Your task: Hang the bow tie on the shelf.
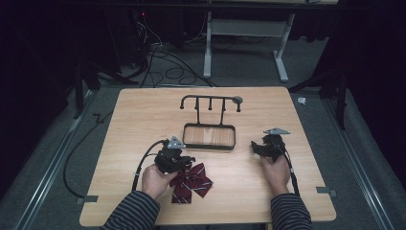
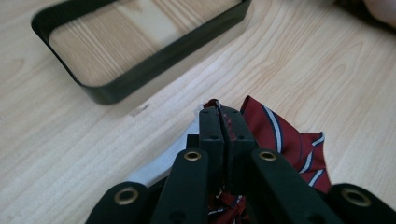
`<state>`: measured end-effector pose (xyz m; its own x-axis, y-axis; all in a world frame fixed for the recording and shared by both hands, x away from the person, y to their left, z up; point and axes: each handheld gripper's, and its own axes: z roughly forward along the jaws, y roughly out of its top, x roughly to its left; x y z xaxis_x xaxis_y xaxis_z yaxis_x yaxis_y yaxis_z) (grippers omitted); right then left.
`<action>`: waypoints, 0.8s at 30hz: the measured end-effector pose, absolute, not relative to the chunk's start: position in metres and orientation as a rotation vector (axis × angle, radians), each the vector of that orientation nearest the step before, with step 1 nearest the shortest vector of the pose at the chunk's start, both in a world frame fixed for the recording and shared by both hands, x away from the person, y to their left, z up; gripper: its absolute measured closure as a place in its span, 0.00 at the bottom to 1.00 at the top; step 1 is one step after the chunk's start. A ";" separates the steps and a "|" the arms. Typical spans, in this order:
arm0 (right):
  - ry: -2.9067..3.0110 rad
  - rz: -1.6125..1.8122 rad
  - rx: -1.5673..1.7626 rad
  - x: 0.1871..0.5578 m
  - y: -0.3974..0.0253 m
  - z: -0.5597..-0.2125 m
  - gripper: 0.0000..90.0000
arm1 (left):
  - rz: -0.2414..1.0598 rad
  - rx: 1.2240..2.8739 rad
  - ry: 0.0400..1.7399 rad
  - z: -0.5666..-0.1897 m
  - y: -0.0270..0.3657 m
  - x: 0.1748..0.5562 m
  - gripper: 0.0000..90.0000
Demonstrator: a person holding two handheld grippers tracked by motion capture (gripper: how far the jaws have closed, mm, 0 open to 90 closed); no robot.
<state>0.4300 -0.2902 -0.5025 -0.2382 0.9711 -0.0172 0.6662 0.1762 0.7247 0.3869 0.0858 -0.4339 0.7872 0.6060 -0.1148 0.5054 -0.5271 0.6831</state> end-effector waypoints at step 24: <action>1.976 0.832 1.535 0.430 -0.290 -0.503 0.38 | 0.209 2.149 0.686 -0.375 0.076 0.393 0.98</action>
